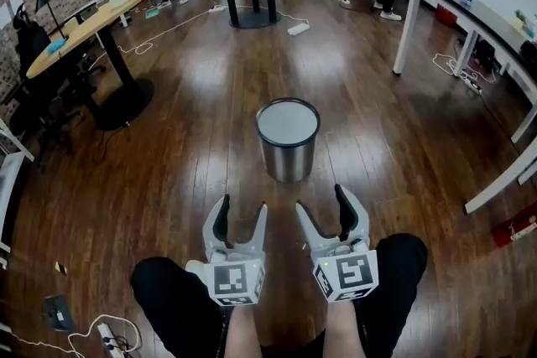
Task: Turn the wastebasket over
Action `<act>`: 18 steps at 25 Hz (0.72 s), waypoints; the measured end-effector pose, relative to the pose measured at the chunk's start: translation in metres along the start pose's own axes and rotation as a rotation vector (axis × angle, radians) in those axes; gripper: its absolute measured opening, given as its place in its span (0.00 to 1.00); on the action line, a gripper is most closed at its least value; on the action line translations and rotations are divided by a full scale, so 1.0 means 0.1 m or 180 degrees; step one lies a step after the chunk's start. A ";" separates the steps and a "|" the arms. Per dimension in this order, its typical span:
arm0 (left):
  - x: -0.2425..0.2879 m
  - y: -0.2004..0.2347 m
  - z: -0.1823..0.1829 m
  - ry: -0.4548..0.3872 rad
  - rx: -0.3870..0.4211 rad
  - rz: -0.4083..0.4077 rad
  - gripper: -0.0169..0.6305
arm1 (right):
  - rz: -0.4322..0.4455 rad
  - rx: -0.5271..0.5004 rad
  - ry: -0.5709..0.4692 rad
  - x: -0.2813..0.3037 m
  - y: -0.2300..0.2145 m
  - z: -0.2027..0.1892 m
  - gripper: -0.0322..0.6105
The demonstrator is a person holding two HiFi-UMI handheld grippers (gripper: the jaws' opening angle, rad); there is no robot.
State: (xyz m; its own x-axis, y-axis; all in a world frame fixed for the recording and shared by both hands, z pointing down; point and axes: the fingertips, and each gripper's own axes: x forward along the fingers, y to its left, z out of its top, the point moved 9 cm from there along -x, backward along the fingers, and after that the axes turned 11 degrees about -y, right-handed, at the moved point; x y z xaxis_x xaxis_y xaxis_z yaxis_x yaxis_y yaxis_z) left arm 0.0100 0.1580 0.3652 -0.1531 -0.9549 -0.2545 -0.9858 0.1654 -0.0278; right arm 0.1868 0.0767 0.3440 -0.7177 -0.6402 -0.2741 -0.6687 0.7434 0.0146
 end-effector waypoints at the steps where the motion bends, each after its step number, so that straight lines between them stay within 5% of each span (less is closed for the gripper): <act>1: 0.02 0.02 0.00 -0.0004 -0.0003 -0.0002 0.52 | 0.0007 -0.0007 -0.0012 0.03 -0.01 0.00 0.53; 11: 0.45 0.26 0.21 -0.0175 0.0019 -0.0329 0.51 | -0.0051 -0.0233 -0.0229 0.35 -0.11 0.22 0.53; 18: 0.44 0.36 0.16 -0.0213 -0.0085 -0.0401 0.50 | -0.0057 -0.0445 0.0027 0.36 -0.08 0.08 0.53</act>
State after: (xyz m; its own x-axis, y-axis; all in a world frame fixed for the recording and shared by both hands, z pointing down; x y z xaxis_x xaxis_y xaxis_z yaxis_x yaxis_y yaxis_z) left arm -0.0310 0.1260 0.3373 -0.0240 -0.9489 -0.3146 -0.9986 0.0379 -0.0381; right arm 0.1678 0.0488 0.3259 -0.7066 -0.6552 -0.2674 -0.7016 0.6980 0.1437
